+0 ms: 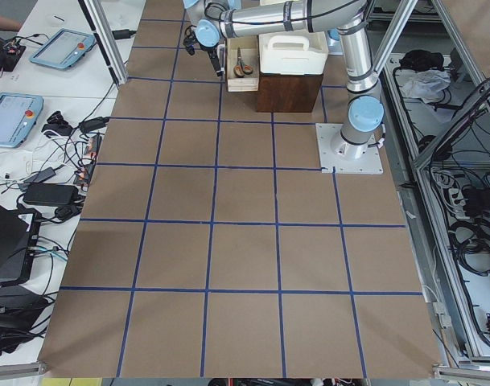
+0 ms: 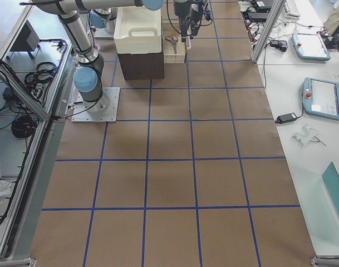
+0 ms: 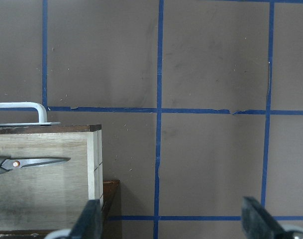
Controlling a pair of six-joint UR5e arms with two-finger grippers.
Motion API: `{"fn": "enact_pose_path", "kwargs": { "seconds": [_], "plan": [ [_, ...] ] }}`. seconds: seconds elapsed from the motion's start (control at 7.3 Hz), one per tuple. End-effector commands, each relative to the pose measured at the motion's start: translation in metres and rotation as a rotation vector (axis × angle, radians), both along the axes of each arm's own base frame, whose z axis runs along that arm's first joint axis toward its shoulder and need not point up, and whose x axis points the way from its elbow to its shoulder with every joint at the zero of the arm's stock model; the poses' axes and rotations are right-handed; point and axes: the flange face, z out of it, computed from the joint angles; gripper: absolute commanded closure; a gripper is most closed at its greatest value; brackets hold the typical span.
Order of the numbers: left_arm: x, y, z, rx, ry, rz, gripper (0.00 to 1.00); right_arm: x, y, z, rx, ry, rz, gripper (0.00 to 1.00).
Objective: Put scissors in drawer and close it
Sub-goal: 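Lower the left gripper behind the drawer's front panel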
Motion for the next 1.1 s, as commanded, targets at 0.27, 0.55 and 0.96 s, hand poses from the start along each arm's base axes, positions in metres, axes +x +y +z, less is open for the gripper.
{"fn": "enact_pose_path", "kwargs": {
  "seconds": [0.27,0.55,0.96],
  "plan": [
    [-0.005,-0.012,-0.005,-0.005,0.006,0.000,0.00,0.000,0.000,0.000,0.000,-0.002,0.000,0.00],
    [-0.007,-0.006,-0.008,0.026,-0.002,-0.004,0.00,0.000,0.000,0.000,0.002,-0.002,0.000,0.00],
    [-0.005,0.007,0.001,0.082,-0.007,-0.004,0.00,0.000,0.000,0.000,0.000,-0.003,0.000,0.00]
  ]
}}
